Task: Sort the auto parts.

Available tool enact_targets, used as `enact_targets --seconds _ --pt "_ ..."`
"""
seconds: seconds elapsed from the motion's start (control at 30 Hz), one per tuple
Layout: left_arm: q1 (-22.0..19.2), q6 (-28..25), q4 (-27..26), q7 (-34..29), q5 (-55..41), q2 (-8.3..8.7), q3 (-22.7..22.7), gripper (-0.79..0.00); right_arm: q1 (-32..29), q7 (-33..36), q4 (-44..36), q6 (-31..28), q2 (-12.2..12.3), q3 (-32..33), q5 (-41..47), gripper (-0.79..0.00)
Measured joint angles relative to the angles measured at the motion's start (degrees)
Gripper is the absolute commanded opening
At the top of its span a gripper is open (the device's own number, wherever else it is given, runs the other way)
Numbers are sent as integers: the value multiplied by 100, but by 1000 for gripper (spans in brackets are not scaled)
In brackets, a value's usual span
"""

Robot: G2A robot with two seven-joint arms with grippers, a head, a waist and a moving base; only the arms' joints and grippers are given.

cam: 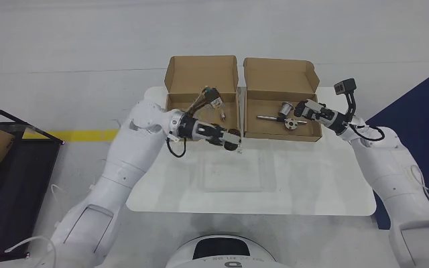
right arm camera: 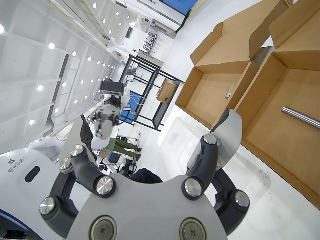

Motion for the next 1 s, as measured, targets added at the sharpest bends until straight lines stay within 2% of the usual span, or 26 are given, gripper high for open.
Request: enact_targets --seconds 0.07,0.17,0.33,0.83,0.87,0.9,1.0 --pt "-6 -55 47 18 -1018 21 82 -785 0 0 0 0 0 0 0 0" --pt "-6 -62 41 23 -1562 19 76 -785 0 0 0 0 0 0 0 0" --pt "-5 -59 40 22 -886 19 75 -785 0 0 0 0 0 0 0 0" --pt "-5 -59 40 22 -886 19 75 -785 0 0 0 0 0 0 0 0" --pt "-5 -59 40 22 -886 19 75 -751 0 0 0 0 0 0 0 0" --pt "-5 -59 40 22 -886 19 75 -785 0 0 0 0 0 0 0 0" --pt "-12 -75 21 37 -870 23 59 -785 0 0 0 0 0 0 0 0"
